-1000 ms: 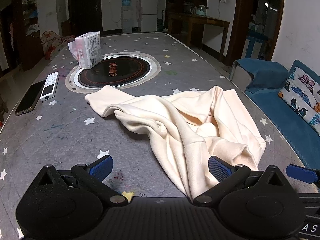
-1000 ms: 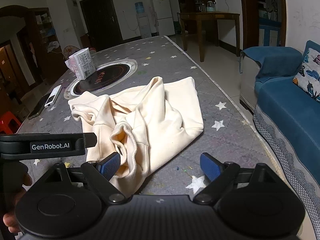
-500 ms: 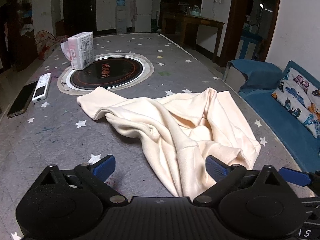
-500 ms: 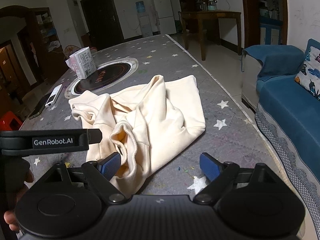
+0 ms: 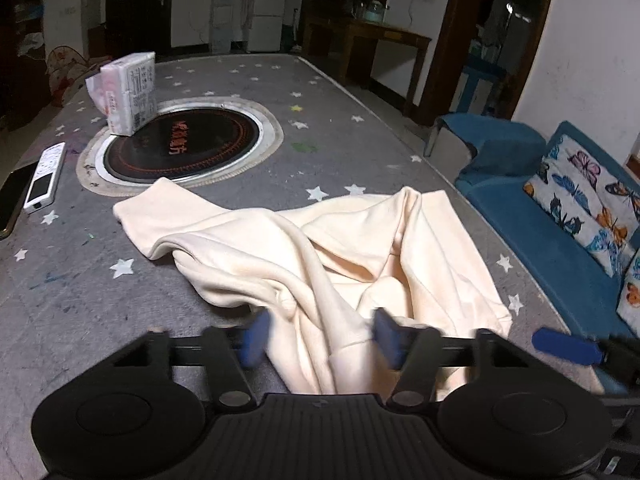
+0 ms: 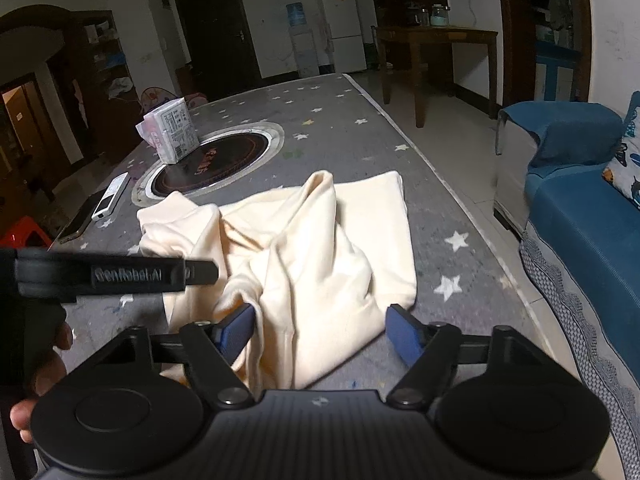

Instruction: Fold clothes

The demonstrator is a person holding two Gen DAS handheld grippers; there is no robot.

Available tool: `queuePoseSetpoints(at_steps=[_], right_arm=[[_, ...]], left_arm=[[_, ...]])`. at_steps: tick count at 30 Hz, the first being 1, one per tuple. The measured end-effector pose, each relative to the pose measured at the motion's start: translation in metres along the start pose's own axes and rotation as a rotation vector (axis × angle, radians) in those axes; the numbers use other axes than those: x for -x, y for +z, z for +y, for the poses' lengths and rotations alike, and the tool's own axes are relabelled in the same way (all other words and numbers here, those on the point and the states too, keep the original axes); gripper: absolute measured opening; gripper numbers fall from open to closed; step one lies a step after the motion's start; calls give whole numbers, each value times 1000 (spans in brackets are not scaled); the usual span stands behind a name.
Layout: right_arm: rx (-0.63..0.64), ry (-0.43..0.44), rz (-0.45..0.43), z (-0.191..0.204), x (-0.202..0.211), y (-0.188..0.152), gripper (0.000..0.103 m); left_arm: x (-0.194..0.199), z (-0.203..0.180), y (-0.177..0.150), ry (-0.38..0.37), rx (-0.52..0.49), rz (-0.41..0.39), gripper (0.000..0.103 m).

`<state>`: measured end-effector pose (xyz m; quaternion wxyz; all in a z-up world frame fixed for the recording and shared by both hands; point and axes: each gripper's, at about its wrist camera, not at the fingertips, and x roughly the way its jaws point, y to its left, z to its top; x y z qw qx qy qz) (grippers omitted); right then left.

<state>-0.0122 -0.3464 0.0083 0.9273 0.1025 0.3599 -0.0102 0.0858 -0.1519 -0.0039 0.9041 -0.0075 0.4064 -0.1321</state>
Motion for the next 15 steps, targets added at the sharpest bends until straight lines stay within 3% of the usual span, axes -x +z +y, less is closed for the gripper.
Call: queuePoseSetpoints(at_steps=[1,3,6,15], right_arm=[[1,4,1,-1,-2,3,68],[7,14,7,-3,-8,10,65],[37,18,10,-3,-19,20,63],[14,90,-18,-4,-40,54,61]], left_arm=[[-3,1,1,1,2,7,40],[-7,7,1,5,7,16,21],[-5,15,-1,0,13,13,11],[23,41,-17,7,67,-14,3]])
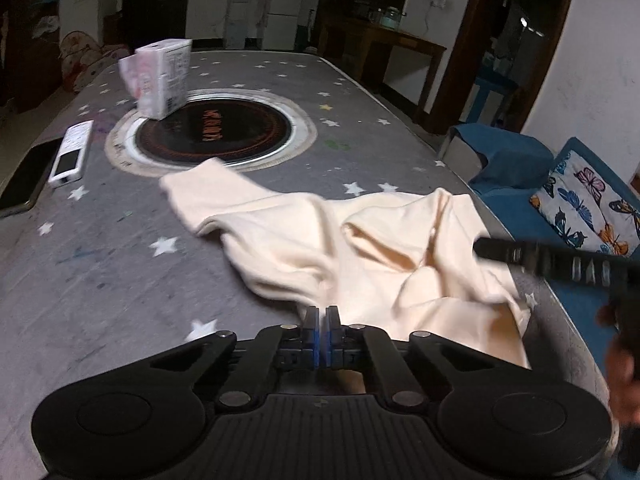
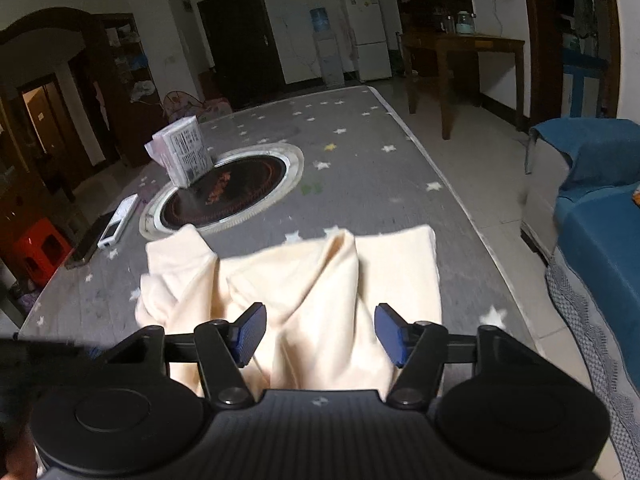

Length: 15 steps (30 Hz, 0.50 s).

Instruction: Fold clothes

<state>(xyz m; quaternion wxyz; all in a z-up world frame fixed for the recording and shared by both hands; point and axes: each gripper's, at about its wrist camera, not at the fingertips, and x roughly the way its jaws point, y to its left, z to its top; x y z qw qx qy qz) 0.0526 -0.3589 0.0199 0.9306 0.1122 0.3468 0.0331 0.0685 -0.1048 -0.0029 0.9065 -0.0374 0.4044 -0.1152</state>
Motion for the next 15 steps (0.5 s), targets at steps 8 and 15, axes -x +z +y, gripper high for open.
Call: queuePoseSetpoints(at_steps=[8,15], right_arm=[[6,-45,27,-9,-34,19,58],[61,-86,54,-5,-68,24,53]], left_arm=[[18,30,5,-24,74,9,5],[-2,4,32,-45,-19,-17,42]])
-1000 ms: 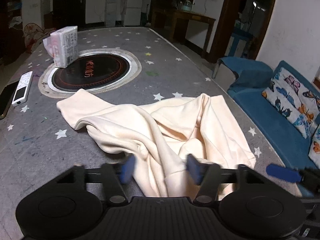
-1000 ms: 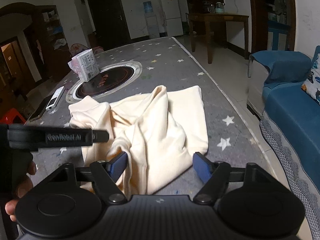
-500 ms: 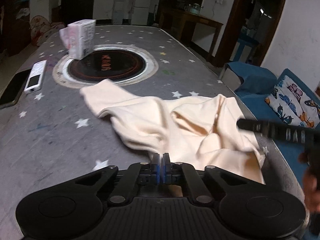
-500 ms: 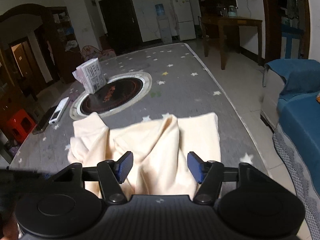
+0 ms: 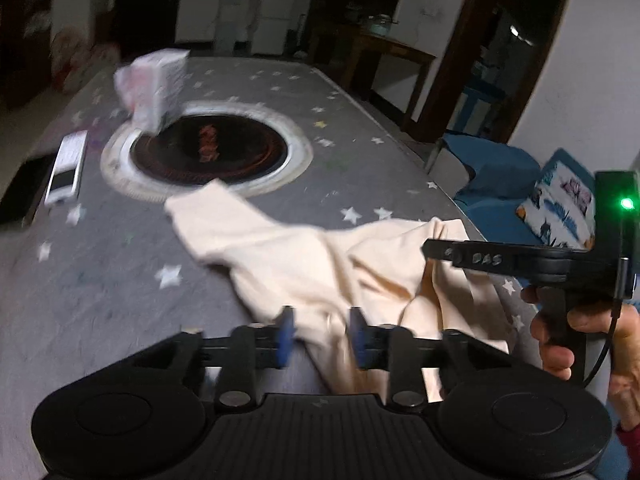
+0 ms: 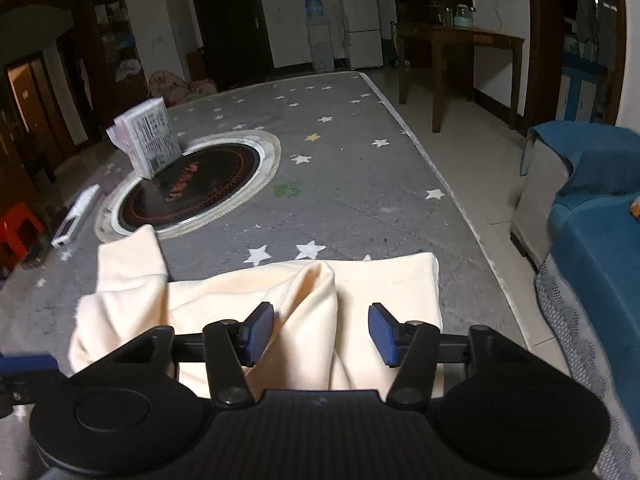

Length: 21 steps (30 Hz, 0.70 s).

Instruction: Fold clothes

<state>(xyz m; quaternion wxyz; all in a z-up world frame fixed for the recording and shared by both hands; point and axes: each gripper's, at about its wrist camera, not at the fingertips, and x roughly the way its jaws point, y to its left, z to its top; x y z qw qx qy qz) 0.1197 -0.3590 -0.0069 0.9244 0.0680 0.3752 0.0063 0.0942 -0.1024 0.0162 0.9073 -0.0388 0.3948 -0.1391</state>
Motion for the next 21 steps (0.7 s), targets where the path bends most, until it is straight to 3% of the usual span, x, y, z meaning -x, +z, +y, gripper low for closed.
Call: queuePoseSetpoints(at_steps=[6,11,21], right_arm=[[-16,26,30,-4,-15,1,42],[-4,39,41,-4,-17,2,34],[20,39,32,-3,-17,1,28]], left_arm=[[-34,-17,20,-22,-33,34,42],[-58,-23,30,5,-62,89,42],[-36,-8,77,101,-190,71,42]])
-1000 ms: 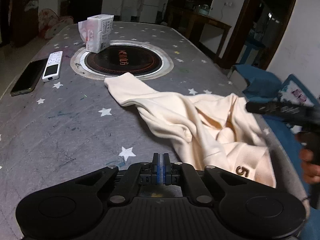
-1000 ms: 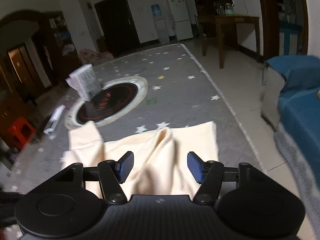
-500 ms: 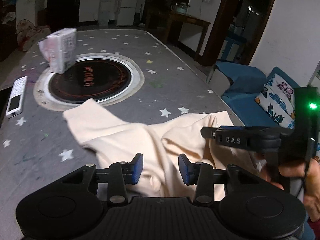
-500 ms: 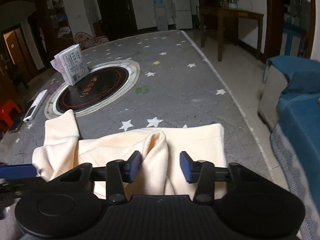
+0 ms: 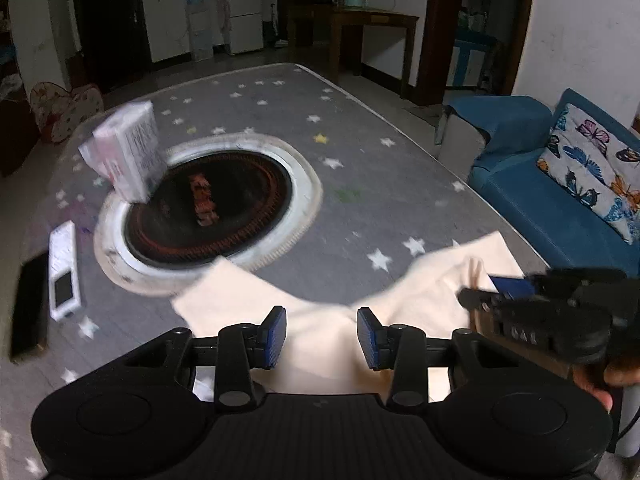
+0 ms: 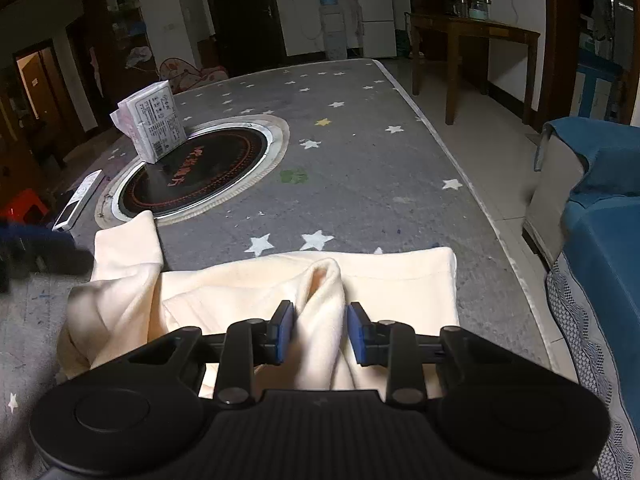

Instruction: Fold clothes

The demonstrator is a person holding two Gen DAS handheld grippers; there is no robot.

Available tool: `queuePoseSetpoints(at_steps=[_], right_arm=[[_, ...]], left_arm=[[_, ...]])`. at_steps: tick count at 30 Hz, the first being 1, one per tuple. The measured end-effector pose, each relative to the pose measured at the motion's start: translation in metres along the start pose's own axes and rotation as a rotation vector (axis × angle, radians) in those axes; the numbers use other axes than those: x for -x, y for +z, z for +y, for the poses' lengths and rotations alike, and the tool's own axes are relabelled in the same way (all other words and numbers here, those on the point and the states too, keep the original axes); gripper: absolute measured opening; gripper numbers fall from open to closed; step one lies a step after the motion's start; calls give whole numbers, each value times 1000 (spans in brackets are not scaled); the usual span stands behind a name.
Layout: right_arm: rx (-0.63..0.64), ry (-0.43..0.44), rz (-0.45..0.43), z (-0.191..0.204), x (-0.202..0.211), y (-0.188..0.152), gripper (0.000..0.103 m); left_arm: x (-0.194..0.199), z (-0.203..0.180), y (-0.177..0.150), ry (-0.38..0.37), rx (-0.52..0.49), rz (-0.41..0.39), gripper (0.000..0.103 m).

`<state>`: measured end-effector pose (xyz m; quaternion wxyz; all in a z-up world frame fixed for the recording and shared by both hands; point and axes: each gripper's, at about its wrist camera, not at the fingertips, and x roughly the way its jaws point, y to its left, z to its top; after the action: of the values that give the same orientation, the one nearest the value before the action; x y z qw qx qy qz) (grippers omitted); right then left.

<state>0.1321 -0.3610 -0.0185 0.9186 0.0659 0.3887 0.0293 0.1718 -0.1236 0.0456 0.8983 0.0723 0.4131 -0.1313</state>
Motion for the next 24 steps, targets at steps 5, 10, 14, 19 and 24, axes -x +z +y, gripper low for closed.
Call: queuePoseSetpoints(at_steps=[5,10,14,19,24], right_arm=[[-2,-14,-11,-3,3,0,25],[1,-33,-11,-6,6,-1,18],[-7,-8,-24,-9,9,1,18],[-23,16,-20,-10,8,2,20],[-5,20,-4,-6,4,-1,20]], left_arm=[[0,-4,12,-24,-18,27,48],[-17,-27,-7,-37,-50,71,49],[-28,-37,-18,-45,-70,96,48],[-38,-44,-30,-5,-152,120,16],[-30,-43,-36,50,-225,121,5]])
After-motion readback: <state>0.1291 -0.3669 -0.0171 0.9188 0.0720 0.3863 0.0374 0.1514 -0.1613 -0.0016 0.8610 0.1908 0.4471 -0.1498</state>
